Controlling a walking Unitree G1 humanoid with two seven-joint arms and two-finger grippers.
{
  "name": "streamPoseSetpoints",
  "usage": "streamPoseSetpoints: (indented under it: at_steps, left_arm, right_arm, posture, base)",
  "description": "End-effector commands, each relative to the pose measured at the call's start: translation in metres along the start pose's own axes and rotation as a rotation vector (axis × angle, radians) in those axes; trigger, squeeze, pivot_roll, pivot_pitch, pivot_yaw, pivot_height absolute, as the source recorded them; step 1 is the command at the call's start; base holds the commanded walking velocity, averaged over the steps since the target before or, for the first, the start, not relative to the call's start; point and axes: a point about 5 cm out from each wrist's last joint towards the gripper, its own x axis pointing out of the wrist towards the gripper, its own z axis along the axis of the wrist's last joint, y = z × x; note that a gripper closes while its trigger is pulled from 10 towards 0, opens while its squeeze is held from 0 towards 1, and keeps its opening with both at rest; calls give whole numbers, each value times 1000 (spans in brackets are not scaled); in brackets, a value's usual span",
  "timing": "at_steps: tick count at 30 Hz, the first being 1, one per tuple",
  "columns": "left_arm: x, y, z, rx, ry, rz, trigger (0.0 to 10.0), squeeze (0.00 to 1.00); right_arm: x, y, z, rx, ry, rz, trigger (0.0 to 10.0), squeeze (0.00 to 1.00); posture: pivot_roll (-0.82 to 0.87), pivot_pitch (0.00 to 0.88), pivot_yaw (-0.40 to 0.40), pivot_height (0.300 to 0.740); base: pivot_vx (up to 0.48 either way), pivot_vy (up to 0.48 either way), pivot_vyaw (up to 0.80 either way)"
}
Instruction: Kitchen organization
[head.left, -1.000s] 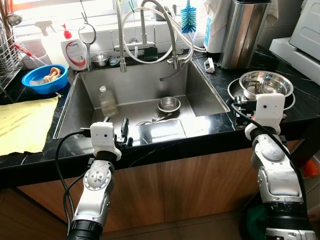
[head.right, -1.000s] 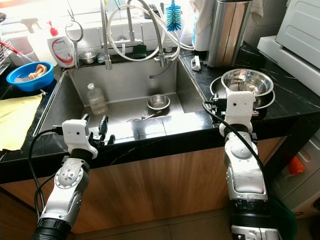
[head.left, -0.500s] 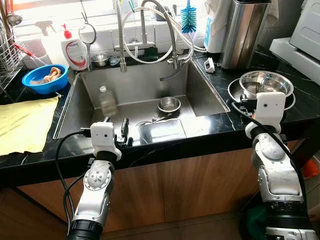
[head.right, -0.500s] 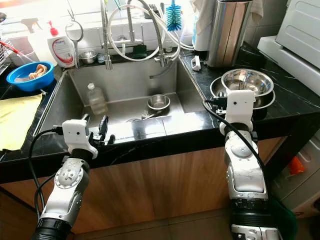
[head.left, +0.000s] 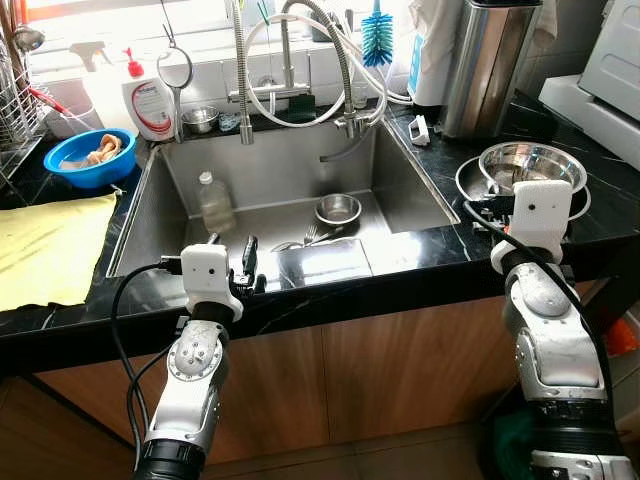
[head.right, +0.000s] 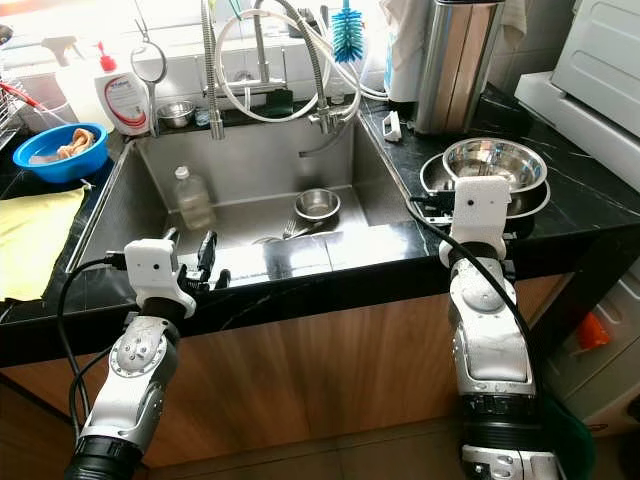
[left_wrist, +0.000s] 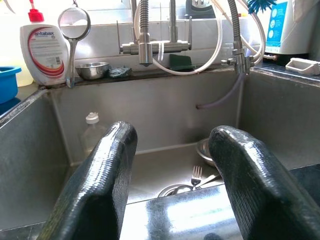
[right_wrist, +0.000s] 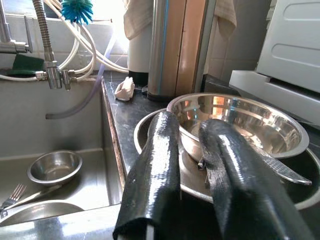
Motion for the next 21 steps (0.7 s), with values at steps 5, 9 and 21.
streamPoseSetpoints:
  at_steps: [5, 9, 21]
  left_arm:
    - [3, 1, 2, 44, -13, -20, 10000, 0]
    - [3, 1, 2, 37, -12, -18, 10000, 0]
    - [3, 1, 2, 40, -11, -18, 10000, 0]
  right_arm:
    - [2, 1, 7, 14, -26, 2, 0, 0]
    - [3, 1, 8, 16, -30, -2, 0, 0]
    - [4, -3, 13, 17, -51, -28, 0, 0]
  posture:
    - [-178, 0, 83, 740]
    - [-180, 0, 86, 740]
    - [-178, 0, 89, 740]
  base:
    - [0, 0, 0]
    - [0, 0, 0]
    - [0, 0, 0]
